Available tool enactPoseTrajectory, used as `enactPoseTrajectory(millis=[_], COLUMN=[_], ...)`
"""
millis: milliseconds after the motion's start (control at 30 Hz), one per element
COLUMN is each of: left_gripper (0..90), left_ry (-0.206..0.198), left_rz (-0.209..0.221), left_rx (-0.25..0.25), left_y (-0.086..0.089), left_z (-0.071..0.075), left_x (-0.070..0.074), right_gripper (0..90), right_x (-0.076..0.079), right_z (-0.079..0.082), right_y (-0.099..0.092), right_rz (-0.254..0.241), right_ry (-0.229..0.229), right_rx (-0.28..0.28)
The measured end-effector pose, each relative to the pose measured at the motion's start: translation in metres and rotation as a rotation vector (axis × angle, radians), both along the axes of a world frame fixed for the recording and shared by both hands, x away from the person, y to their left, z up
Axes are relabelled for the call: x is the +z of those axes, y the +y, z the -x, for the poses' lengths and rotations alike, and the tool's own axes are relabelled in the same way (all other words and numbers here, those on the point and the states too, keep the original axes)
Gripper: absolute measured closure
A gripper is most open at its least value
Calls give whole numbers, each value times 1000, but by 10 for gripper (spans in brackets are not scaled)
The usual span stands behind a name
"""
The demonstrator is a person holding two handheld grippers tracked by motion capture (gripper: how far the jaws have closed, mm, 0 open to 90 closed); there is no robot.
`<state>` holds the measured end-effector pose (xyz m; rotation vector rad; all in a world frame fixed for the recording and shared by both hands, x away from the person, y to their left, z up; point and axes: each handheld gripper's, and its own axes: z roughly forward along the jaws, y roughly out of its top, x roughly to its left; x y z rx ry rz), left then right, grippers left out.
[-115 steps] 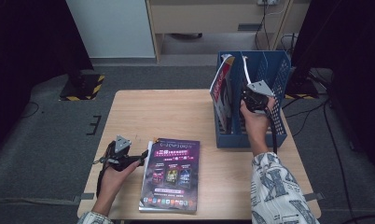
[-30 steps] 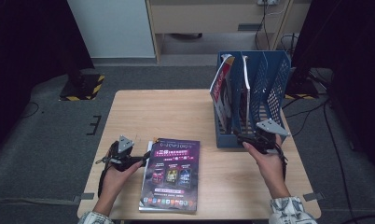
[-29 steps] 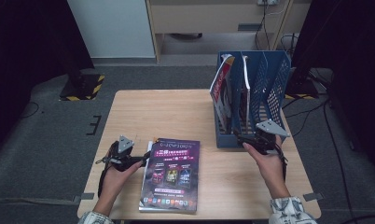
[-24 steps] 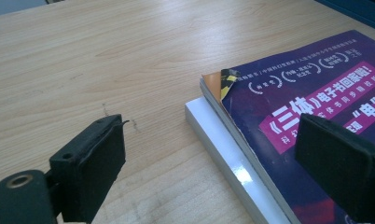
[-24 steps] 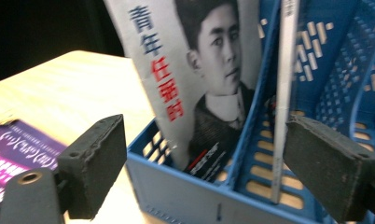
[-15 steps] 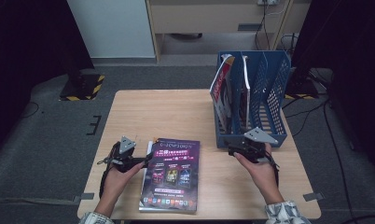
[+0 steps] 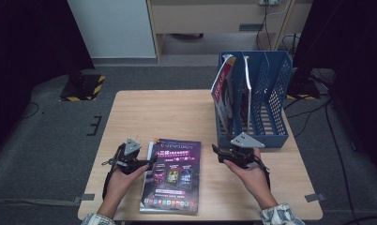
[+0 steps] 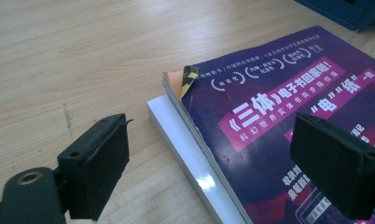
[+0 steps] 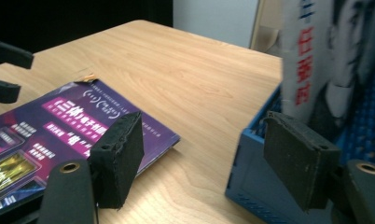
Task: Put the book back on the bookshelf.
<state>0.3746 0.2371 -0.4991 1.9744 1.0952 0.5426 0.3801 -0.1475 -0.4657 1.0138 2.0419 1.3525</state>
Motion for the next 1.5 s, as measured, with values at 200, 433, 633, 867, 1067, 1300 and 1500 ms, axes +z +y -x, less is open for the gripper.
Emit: enactPoseTrajectory(millis=[200, 433, 633, 867, 1067, 1300, 1500], left_gripper=[212, 265, 296, 288, 291, 290, 288], left_ry=[2, 17, 22, 31, 36, 42, 48], left_rz=[2, -26, -49, -45, -45, -48, -49], left_rx=[-34, -51, -46, -50, -54, -59, -64], left_y=[-5, -10, -12, -12, -13, -13, -14], left_z=[1, -1, -2, -2, -2, -2, -2], left_x=[0, -4, -7, -8, -8, -9, -9], right_gripper=[326, 341, 327, 335, 341, 335, 320], right_x=[-5, -12, -19, -19, -21, -23, -26], right_z=[1, 1, 1, 2, 2, 3, 2], right_y=[8, 18, 27, 33, 38, 47, 51], right_rz=[25, 54, 86, 85, 92, 104, 98], right_ry=[8, 29, 43, 49, 51, 61, 76], right_rx=[37, 59, 88, 98, 110, 131, 136])
